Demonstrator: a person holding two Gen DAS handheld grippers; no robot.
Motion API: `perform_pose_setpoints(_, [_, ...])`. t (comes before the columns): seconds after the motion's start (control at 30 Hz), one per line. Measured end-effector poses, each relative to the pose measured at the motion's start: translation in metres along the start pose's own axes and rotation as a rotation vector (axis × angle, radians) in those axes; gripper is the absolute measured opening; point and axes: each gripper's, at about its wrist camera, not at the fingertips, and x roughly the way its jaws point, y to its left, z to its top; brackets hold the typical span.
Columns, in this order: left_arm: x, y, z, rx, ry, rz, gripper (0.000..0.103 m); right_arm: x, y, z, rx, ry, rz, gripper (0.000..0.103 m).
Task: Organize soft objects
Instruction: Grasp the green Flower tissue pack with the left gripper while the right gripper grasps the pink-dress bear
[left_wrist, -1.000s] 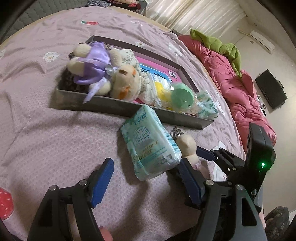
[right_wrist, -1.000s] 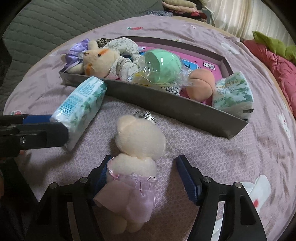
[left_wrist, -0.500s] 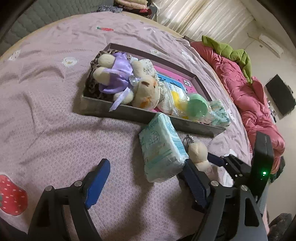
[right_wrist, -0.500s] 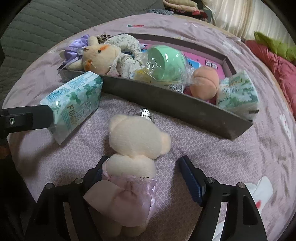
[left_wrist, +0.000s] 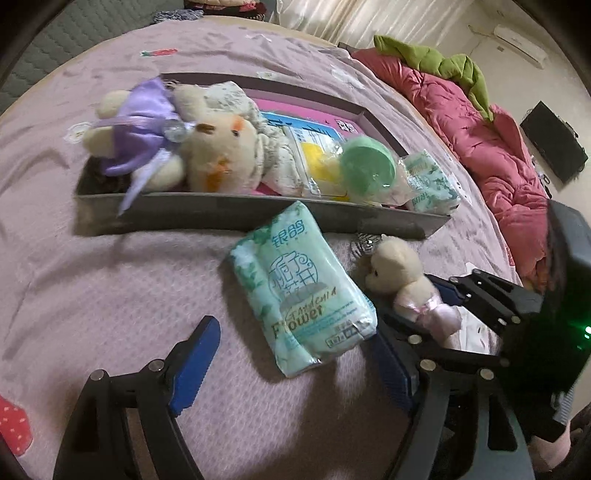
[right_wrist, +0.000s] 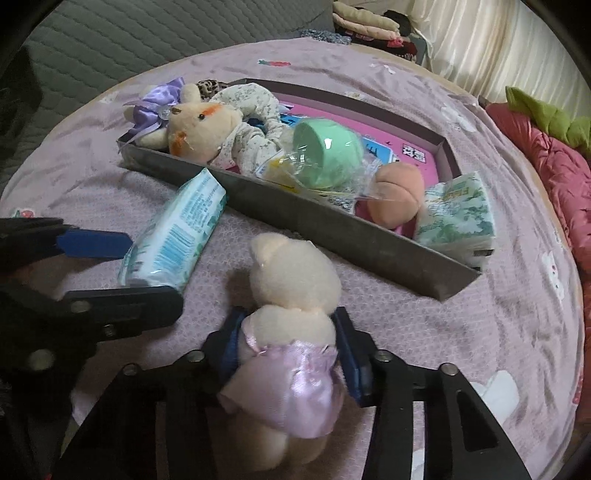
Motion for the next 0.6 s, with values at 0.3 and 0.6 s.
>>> perform_pose_setpoints(0.3, [0.015, 0.000, 0.015, -0.029, 0.016, -0.051, 0.080, -0.001, -0.010, -0.002, 0.008, 0.000, -0.021, 0.044])
perform_pose_setpoints(0.6, [0.021, 0.006, 0.025, -0.040, -0.003, -0.065, 0.073, 0.002, -0.012, 0.000, 0.009, 0.000, -0.010, 0.044])
